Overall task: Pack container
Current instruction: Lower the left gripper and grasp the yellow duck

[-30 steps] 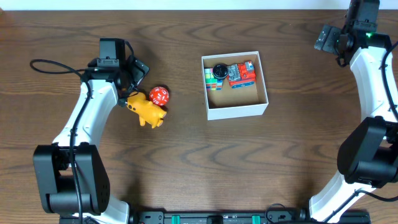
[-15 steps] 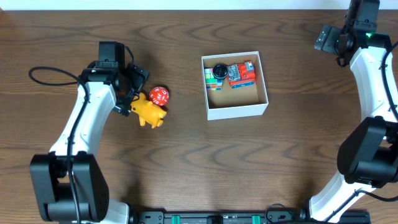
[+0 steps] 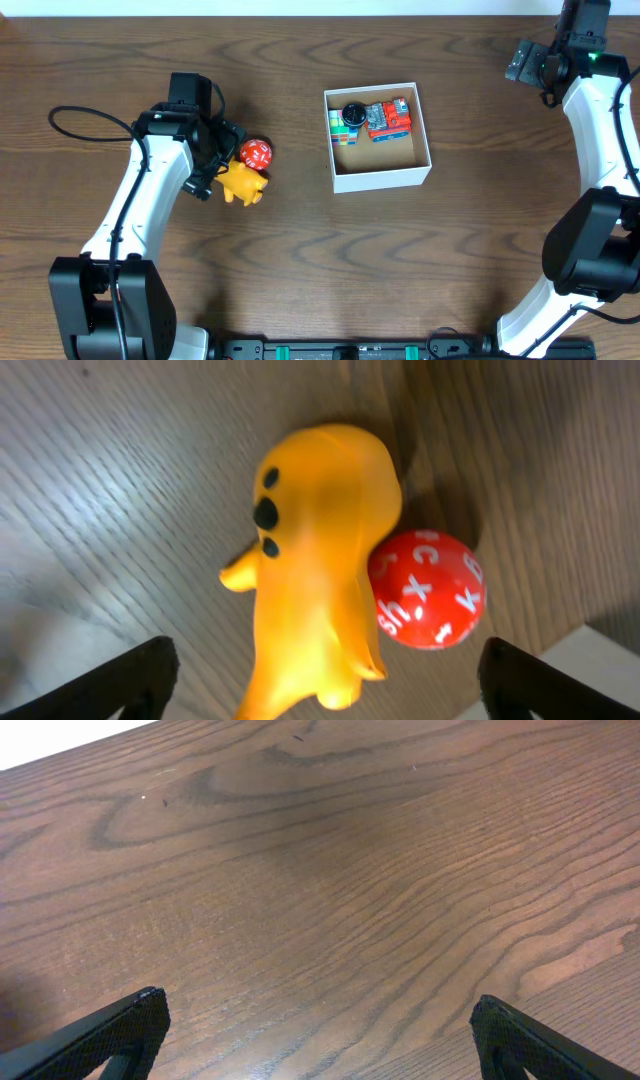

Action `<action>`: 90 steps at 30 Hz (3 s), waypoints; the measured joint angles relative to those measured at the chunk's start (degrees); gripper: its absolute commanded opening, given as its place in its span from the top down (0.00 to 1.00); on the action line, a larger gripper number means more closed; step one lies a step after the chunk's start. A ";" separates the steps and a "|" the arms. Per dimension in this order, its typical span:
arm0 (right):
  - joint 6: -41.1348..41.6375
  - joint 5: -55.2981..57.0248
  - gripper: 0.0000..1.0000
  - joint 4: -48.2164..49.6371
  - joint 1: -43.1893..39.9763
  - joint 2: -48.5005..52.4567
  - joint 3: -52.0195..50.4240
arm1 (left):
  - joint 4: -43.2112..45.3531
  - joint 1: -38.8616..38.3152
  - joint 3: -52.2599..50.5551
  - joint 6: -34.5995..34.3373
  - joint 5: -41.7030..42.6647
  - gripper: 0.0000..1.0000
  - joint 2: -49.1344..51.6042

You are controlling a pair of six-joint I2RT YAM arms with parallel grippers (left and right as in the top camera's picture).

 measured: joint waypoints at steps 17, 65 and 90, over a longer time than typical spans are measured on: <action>0.00 0.00 0.01 0.00 0.00 0.00 0.00 | 2.43 -0.02 -0.46 0.35 -2.91 0.24 0.00; -0.04 0.00 0.01 0.00 0.02 0.00 0.00 | 10.71 0.00 -3.87 0.35 -4.92 0.67 8.94; -0.11 0.00 0.01 -0.02 0.02 0.00 0.00 | 7.56 0.33 -3.87 13.64 -2.19 0.86 2.25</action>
